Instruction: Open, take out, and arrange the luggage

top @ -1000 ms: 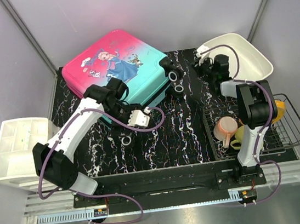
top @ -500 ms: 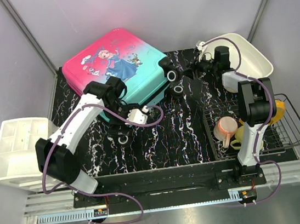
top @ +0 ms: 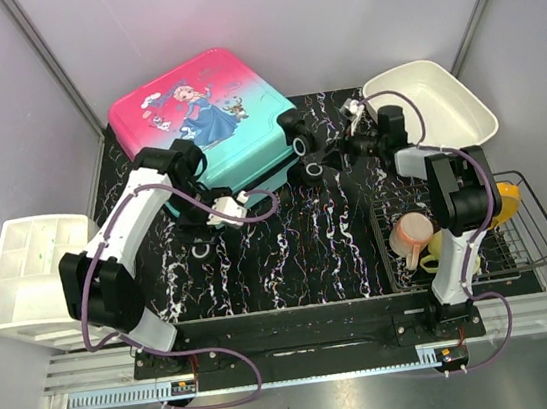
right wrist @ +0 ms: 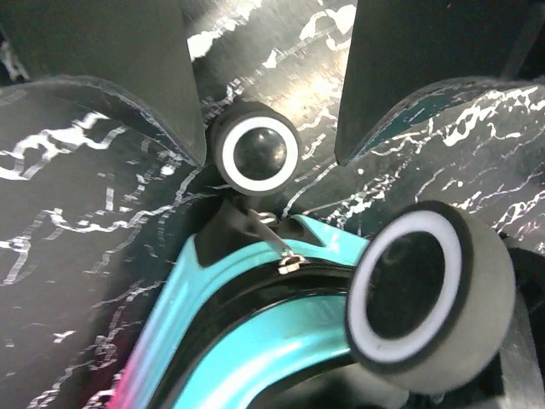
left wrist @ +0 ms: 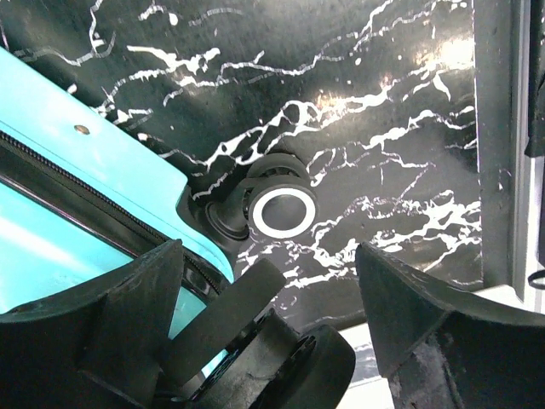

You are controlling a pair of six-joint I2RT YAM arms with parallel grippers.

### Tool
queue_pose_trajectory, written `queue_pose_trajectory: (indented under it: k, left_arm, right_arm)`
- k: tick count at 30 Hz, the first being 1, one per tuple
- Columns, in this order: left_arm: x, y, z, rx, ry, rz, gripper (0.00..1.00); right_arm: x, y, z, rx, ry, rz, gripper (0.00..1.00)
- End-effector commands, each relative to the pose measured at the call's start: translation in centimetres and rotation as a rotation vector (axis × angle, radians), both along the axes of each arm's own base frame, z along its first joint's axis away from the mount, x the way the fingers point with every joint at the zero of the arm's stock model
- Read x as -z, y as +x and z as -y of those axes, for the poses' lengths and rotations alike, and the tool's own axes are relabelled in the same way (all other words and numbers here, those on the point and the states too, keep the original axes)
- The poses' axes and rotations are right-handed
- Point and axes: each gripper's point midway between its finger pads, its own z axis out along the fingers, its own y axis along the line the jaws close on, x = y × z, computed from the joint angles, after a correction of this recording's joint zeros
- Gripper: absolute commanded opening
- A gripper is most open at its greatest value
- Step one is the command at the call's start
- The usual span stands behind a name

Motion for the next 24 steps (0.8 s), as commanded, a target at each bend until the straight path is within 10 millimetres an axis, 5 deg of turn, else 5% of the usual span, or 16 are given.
queue_pose_trajectory:
  k: [1, 14, 24]
  left_arm:
    - [1.4, -0.6, -5.1, -0.052, 0.17, -0.075, 0.86]
    - [1.3, 0.4, -6.7, -0.09, 0.175, -0.053, 0.84]
    - [1.4, 0.6, -8.1, -0.101, 0.206, -0.061, 0.82]
  right_arm:
    - [-3.8, 0.1, -3.9, 0.011, 0.067, 0.165, 0.71]
    - [-2.0, 1.3, -8.5, 0.038, 0.098, 0.18, 0.68]
    - [-1.8, 2.0, -7.2, 0.09, 0.053, 0.2, 0.63]
